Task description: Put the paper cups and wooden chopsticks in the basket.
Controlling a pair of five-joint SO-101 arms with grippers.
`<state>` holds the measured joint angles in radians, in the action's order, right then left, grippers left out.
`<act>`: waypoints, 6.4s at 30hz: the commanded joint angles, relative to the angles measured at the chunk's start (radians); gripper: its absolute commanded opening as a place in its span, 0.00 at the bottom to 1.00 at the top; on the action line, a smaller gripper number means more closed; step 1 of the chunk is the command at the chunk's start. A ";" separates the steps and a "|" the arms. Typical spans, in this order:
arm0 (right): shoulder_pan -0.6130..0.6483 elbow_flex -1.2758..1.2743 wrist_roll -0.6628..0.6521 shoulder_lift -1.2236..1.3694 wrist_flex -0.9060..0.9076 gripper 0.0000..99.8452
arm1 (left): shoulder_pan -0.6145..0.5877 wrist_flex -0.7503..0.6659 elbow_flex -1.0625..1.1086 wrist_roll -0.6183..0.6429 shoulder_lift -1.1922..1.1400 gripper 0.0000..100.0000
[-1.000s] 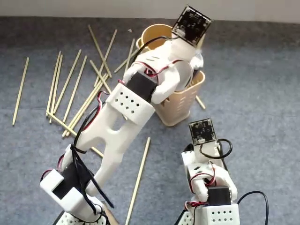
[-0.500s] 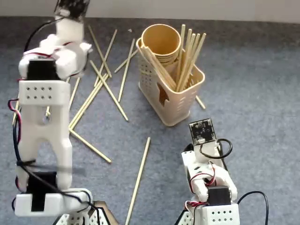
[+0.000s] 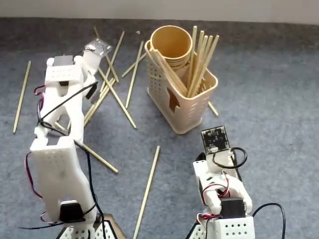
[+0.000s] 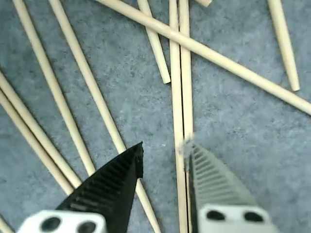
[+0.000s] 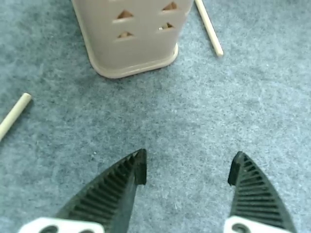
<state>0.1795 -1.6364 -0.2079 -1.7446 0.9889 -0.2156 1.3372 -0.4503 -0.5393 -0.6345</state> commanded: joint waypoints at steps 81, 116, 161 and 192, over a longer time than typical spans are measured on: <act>0.010 0.002 0.003 -0.010 0.004 0.28 | 0.710 -0.147 -0.825 0.637 0.229 0.05; 0.008 0.002 0.003 -0.010 0.007 0.28 | 0.107 0.470 -0.938 0.592 0.358 0.12; 0.010 0.002 0.003 -0.010 0.021 0.28 | -0.303 0.292 -0.799 0.044 -0.564 0.05; 0.010 0.002 0.003 -0.010 0.021 0.28 | 0.176 0.430 -1.132 0.431 0.137 0.00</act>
<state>0.1795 -1.6364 -0.2079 -1.7446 1.0104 -0.1926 1.7653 -1.5382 -0.1665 -0.6697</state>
